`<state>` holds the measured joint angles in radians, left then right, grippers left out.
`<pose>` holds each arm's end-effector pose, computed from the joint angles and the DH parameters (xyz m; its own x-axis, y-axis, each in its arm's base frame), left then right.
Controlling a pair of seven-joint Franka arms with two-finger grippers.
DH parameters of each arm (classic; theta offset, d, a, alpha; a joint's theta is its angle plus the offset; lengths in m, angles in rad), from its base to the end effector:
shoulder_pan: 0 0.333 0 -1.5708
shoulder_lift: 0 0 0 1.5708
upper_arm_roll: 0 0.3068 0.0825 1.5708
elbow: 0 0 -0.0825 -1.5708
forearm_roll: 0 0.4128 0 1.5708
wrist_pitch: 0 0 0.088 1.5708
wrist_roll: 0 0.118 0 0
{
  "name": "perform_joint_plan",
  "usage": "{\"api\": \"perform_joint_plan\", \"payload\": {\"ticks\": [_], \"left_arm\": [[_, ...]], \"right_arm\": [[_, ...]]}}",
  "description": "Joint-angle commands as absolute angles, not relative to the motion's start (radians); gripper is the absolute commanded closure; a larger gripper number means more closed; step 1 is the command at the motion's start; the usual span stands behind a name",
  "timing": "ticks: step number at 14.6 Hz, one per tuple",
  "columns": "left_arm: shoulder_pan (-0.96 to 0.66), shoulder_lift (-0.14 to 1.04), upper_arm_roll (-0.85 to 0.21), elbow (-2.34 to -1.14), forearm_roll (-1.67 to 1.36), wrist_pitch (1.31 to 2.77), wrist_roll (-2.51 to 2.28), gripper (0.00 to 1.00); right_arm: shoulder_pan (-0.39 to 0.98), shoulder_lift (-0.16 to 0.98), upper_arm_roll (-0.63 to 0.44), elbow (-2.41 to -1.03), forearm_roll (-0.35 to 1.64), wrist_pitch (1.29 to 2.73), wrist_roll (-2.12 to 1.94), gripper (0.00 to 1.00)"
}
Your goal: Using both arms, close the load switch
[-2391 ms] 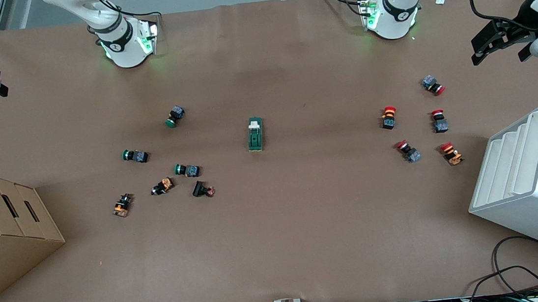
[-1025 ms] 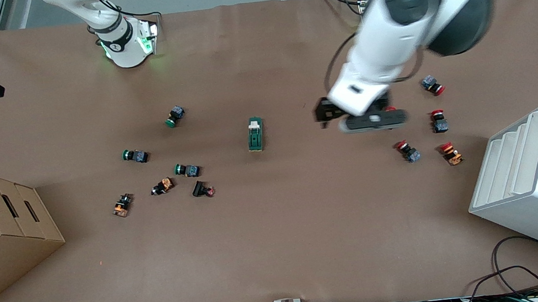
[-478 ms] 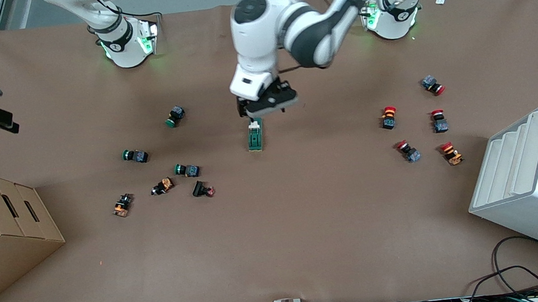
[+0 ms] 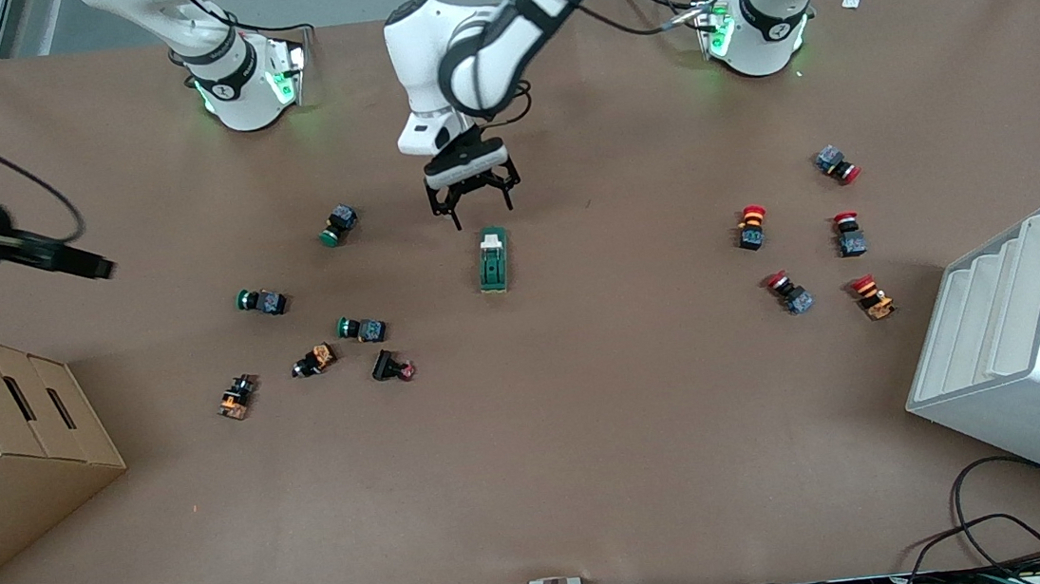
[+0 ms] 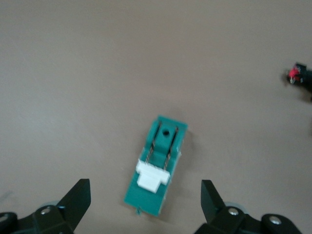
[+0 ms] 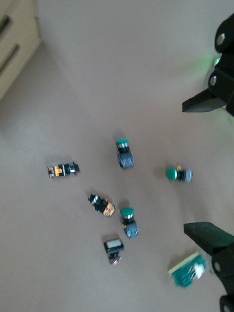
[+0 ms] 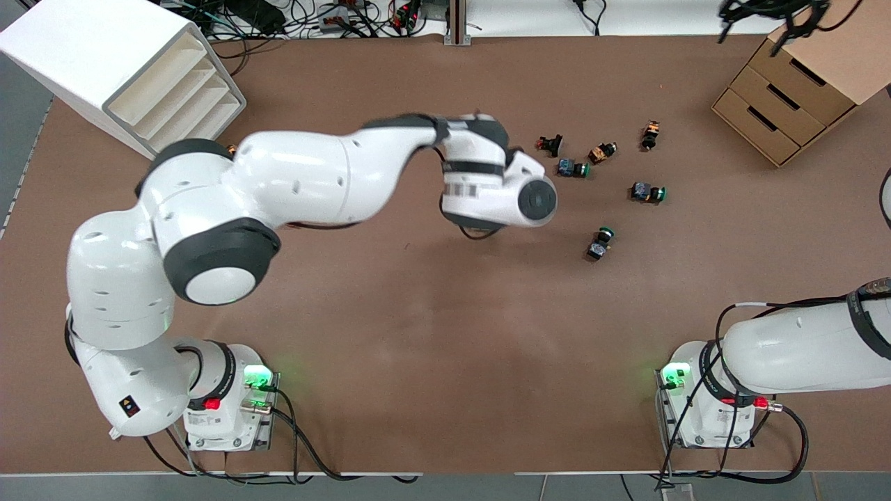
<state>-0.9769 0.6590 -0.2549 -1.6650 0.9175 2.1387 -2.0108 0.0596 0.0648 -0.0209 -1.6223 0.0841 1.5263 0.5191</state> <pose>0.2818 -0.6320 0.1918 0.8113 0.2005 0.5491 0.2547 -0.9667 -0.0233 0.5889 0.0333 0.5377 0.8706 -0.4580 -0.1796 -0.4642 -0.8857 0.0081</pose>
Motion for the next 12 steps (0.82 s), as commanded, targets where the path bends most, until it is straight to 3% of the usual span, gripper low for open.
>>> {"api": "perform_joint_plan", "payload": {"ticks": [1, 7, 10, 12], "left_arm": [[-1.040, 0.716, -0.245, -1.704, 1.163, 2.100, -2.181, 0.00], [-1.104, 0.729, -0.245, -1.877, 1.472, 2.043, -2.478, 0.01], [-1.115, 0.747, -0.245, -1.881, 1.546, 2.016, -2.552, 0.01], [-1.121, 0.756, -0.245, -1.881, 1.586, 2.014, -2.559, 0.00]], "right_arm": [[0.178, 0.048, -0.025, -1.732, 0.142, 1.650, 0.810, 0.00], [0.440, 0.213, -0.023, -1.773, 0.241, 1.911, 1.274, 0.00], [0.532, 0.264, -0.023, -1.816, 0.259, 2.026, 1.315, 0.00], [0.599, 0.279, -0.023, -1.905, 0.293, 2.182, 1.371, 0.00]]}}
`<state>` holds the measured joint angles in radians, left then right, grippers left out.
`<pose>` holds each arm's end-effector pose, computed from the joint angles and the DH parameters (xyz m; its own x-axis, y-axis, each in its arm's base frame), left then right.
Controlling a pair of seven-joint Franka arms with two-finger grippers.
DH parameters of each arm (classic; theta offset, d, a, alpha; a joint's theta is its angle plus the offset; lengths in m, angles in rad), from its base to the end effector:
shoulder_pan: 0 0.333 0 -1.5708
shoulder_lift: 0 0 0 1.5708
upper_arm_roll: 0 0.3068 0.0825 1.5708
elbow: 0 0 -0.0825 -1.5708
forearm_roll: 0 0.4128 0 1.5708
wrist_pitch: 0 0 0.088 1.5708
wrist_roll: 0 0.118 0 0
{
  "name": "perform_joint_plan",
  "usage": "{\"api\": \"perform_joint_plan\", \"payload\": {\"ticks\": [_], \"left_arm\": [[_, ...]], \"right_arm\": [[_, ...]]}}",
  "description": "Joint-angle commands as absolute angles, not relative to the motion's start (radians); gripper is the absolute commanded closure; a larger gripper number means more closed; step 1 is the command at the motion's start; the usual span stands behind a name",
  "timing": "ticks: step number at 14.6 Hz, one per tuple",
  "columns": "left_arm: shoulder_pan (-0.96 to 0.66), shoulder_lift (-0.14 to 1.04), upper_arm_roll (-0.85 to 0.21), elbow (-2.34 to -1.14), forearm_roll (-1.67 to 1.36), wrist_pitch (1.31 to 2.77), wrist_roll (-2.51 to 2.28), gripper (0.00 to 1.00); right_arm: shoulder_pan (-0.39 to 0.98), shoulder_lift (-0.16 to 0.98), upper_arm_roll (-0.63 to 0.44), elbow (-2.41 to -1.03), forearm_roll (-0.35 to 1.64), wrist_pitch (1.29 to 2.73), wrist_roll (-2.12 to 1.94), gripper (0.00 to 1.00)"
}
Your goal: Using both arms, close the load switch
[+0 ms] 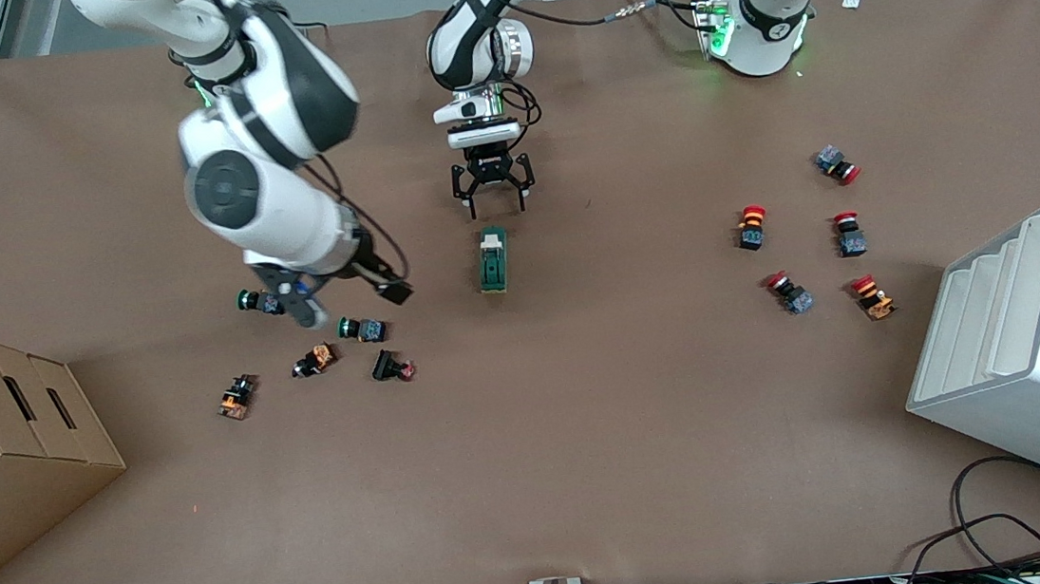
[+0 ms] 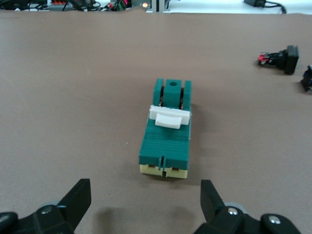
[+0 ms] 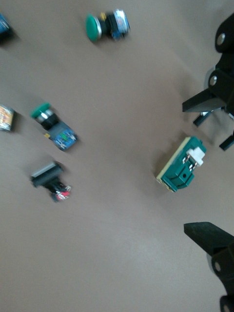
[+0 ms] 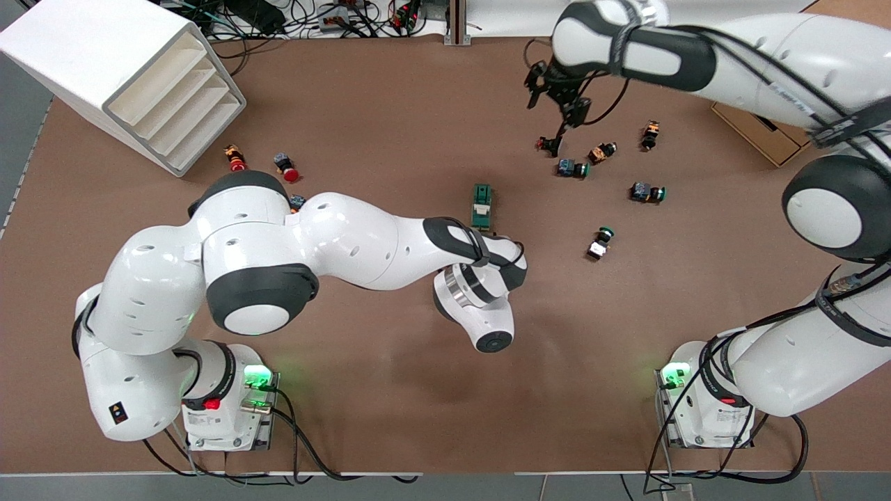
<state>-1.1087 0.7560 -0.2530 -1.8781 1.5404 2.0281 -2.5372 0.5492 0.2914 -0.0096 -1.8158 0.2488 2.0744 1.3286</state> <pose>0.1867 -0.5805 0.0656 0.5431 0.0363 0.8389 0.0471 -0.9988 0.0127 0.5491 0.3467 0.3439 0.5980 -0.7725 -0.2137 -0.7916 -0.6110 -0.0062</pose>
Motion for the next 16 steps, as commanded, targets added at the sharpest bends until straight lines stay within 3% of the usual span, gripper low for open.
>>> {"api": "perform_joint_plan", "payload": {"ticks": [1, 5, 13, 16], "left_arm": [[-1.123, 0.767, -0.245, -1.881, 1.612, 2.008, -2.588, 0.00], [-1.137, 0.831, -0.245, -1.881, 1.729, 1.936, -2.683, 0.00], [-1.144, 0.884, -0.245, -1.847, 1.732, 1.888, -2.681, 0.00], [-1.144, 0.884, -0.245, -1.847, 1.730, 1.888, -2.686, 0.00]], "right_arm": [[0.642, 0.296, -0.023, -1.945, 0.301, 2.259, 1.391, 0.00], [0.762, 0.366, -0.023, -2.019, 0.302, 2.457, 1.436, 0.00], [0.873, 0.526, -0.023, -2.017, 0.302, 2.674, 1.560, 0.00], [0.871, 0.537, -0.023, -2.002, 0.304, 2.684, 1.577, 0.00]]}}
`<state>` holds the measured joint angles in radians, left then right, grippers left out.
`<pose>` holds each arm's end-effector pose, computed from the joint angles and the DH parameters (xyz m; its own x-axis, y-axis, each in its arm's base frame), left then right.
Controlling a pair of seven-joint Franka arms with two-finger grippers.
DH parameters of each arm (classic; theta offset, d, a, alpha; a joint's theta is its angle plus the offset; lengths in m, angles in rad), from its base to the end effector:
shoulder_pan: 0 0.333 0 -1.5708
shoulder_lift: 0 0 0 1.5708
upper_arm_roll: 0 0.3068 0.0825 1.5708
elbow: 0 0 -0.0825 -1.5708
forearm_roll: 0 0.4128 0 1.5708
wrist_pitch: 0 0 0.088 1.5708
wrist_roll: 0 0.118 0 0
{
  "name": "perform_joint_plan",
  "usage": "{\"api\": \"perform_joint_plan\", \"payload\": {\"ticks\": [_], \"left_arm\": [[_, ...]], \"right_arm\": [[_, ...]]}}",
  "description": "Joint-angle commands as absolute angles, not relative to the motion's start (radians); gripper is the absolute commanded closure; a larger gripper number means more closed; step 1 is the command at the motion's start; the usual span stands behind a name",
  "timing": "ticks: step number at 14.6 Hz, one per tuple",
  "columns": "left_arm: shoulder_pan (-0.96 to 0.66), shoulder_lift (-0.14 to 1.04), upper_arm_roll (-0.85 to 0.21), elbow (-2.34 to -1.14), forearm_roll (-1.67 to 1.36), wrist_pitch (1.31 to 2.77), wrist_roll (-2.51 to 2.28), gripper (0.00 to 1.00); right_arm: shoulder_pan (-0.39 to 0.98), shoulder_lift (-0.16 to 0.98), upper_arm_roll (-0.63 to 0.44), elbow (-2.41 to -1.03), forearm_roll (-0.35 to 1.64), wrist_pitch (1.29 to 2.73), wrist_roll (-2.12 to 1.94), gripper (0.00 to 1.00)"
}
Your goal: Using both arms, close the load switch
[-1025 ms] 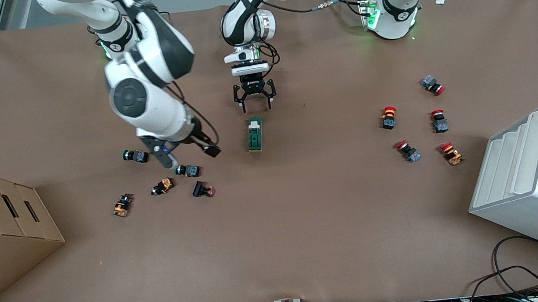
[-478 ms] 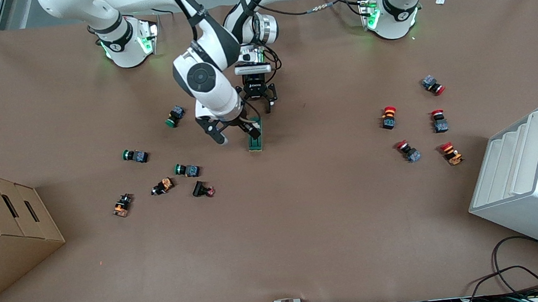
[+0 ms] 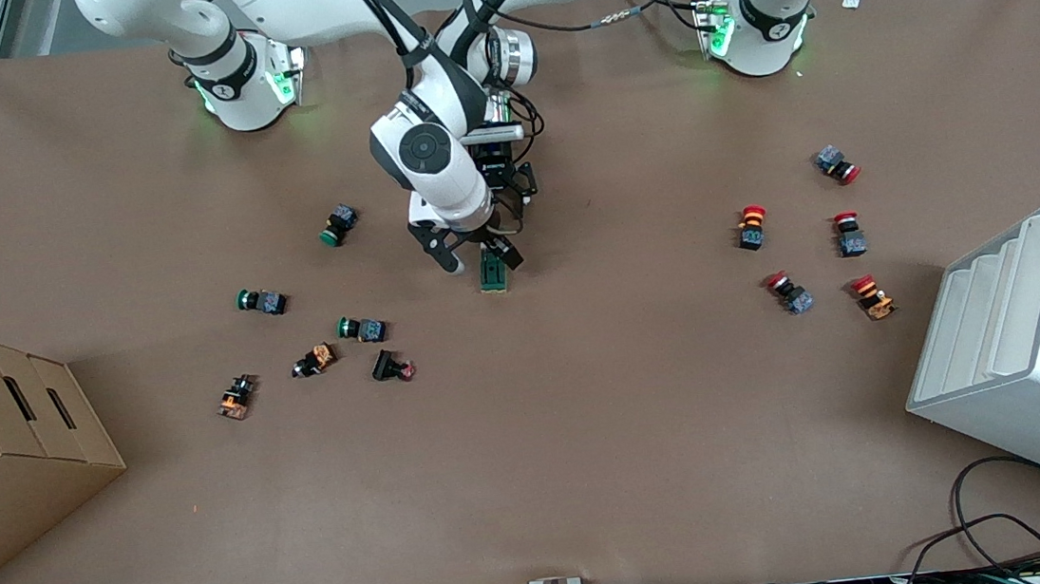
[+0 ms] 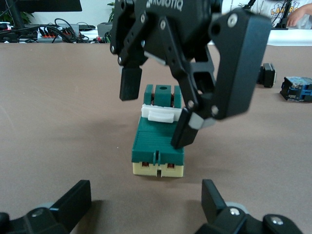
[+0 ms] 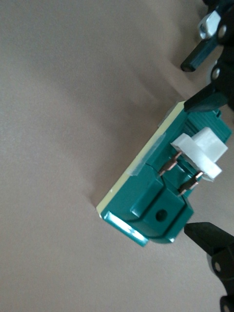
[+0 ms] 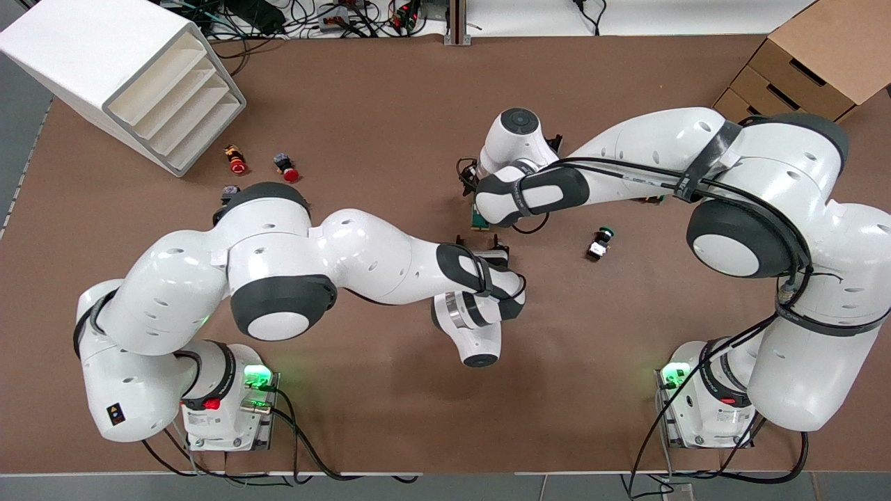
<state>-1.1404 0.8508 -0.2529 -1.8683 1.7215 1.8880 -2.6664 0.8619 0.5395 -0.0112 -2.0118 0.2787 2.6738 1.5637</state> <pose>0.1793 -0.5683 0.0251 0.3950 0.0142 0.9186 -0.0173 -0.9996 0.0228 0.4192 0.4672 0.1500 0.5797 -0.8015 -0.1469 -0.8148 -0.5701 -0.1055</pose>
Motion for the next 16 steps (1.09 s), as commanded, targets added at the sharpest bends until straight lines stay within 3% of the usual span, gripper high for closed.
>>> {"api": "perform_joint_plan", "payload": {"ticks": [1, 16], "left_arm": [[-1.144, 0.884, -0.245, -1.847, 1.730, 1.888, -2.686, 0.00], [-1.135, 0.900, -0.233, -1.827, 1.730, 1.887, -2.683, 0.00]], "right_arm": [[0.871, 0.537, -0.023, -1.991, 0.305, 2.683, 1.589, 0.00], [0.805, 0.583, -0.029, -1.824, 0.302, 2.643, 1.654, 0.00]]}}
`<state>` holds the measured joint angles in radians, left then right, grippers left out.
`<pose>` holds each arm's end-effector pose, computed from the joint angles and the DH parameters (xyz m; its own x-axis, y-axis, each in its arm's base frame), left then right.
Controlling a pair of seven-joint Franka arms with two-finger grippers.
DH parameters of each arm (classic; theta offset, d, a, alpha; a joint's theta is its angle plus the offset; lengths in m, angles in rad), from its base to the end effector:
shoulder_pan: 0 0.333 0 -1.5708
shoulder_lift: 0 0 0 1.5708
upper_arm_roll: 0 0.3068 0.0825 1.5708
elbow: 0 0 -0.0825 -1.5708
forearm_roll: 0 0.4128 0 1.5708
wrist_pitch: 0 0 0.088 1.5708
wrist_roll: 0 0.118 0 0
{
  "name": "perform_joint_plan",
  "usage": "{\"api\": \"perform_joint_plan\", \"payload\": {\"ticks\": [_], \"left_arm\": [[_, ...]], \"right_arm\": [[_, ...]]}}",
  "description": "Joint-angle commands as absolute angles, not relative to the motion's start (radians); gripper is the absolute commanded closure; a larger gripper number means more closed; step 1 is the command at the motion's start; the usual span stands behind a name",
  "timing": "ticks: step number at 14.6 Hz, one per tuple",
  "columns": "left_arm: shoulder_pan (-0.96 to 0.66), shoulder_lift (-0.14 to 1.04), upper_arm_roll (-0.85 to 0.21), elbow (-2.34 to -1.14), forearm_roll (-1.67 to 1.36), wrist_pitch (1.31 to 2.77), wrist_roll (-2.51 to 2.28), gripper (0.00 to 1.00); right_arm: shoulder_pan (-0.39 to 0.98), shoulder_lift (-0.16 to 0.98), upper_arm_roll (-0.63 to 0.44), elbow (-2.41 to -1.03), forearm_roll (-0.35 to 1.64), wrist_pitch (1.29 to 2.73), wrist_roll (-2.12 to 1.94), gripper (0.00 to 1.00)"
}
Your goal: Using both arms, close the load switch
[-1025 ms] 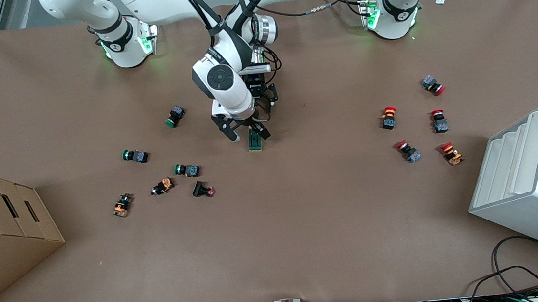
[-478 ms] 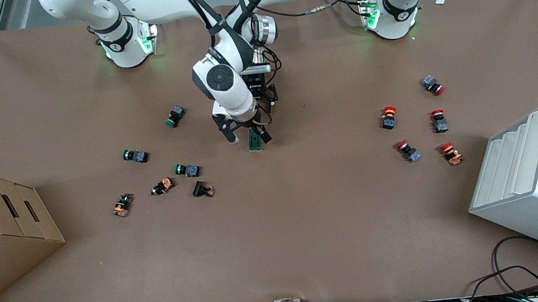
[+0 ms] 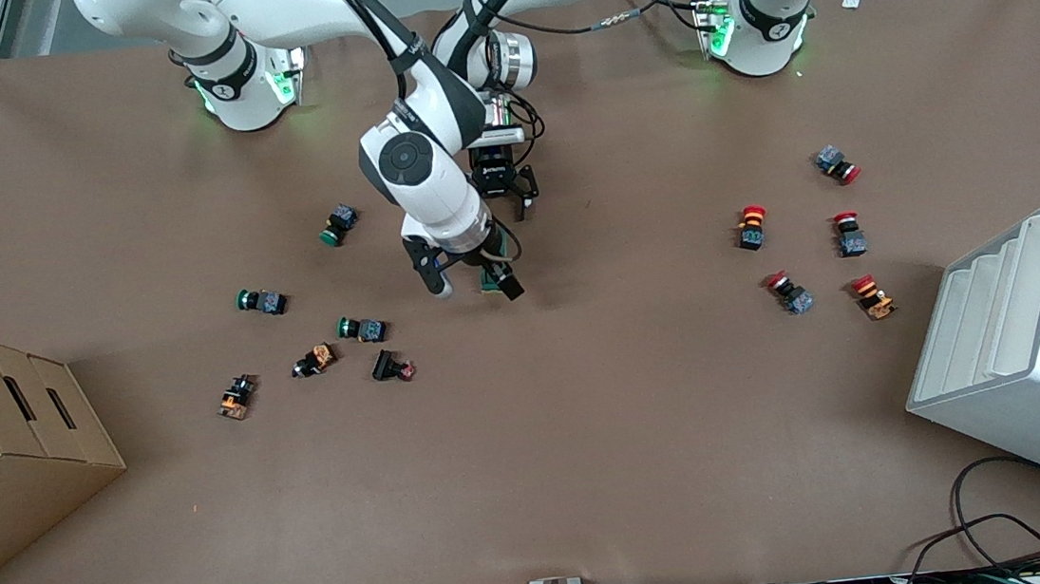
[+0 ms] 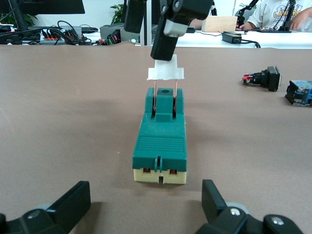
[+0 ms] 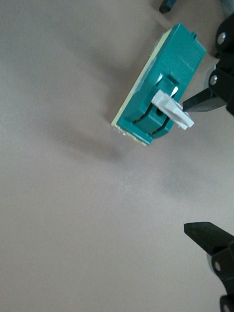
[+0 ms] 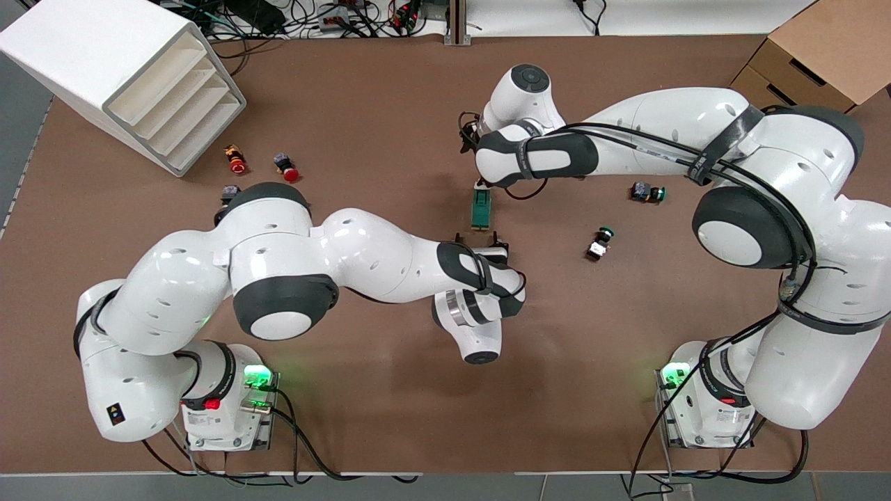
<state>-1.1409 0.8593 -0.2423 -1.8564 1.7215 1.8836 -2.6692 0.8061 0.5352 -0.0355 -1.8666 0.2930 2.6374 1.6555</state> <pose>0.1867 -0.5684 0.0234 0.3850 0.0206 0.9227 -0.0058 -0.9997 0.0248 0.4905 0.4698 0.2111 0.4467 -0.8732 -0.1948 -0.8899 -0.4112 -0.1973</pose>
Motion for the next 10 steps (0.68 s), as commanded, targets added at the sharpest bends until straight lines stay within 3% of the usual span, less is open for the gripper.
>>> {"api": "perform_joint_plan", "payload": {"ticks": [1, 6, 10], "left_arm": [[-1.134, 0.908, -0.232, -1.825, 1.732, 1.887, -2.681, 0.00], [-1.134, 0.913, -0.230, -1.825, 1.732, 1.887, -2.681, 0.00], [-1.134, 0.920, -0.222, -1.824, 1.732, 1.887, -2.683, 0.00]], "right_arm": [[0.807, 0.594, -0.031, -1.821, 0.301, 2.643, 1.654, 0.00], [0.782, 0.604, -0.032, -1.812, 0.288, 2.642, 1.641, 0.00], [0.775, 0.684, -0.034, -1.744, 0.273, 2.643, 1.647, 0.00]]}}
